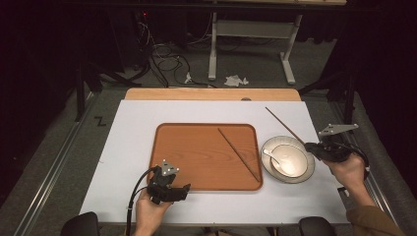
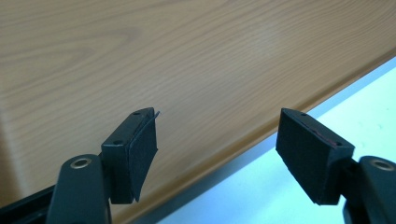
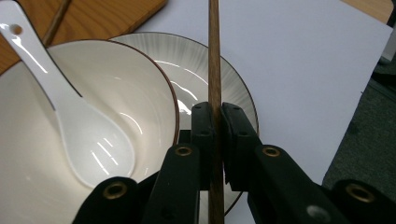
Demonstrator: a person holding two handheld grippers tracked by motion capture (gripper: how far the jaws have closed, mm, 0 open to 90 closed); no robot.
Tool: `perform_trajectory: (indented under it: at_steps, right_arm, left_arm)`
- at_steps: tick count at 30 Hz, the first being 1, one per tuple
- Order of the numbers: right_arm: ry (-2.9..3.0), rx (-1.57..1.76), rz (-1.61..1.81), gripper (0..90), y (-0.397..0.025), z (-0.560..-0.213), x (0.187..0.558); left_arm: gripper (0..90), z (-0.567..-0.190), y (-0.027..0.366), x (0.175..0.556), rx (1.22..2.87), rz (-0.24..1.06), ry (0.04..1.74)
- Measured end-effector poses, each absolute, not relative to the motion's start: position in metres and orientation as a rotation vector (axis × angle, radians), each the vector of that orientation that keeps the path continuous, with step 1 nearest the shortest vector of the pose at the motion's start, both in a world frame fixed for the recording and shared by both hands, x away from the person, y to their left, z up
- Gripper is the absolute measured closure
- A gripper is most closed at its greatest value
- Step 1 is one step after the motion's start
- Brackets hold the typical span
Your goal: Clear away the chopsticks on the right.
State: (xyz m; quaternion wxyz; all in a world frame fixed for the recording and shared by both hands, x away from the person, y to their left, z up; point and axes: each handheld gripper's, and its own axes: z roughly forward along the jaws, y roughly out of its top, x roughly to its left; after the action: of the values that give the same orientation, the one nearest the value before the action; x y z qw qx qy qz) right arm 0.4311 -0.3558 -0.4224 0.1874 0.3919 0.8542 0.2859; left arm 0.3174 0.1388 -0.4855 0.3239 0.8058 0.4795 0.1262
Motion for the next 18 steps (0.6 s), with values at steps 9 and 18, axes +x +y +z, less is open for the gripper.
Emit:
perform_trajectory:
  at_steps: [9,18]
  right_arm:
    - [2.367,1.076,0.84,85.3,-0.342,-0.402,0.401]
    - [2.363,1.085,0.853,85.2,-0.318,-0.393,0.368]
  left_arm:
    - [29.1,-0.484,0.126,0.328,2.147,0.302,1.182]
    - [29.1,-0.483,0.113,0.34,2.174,0.262,1.111]
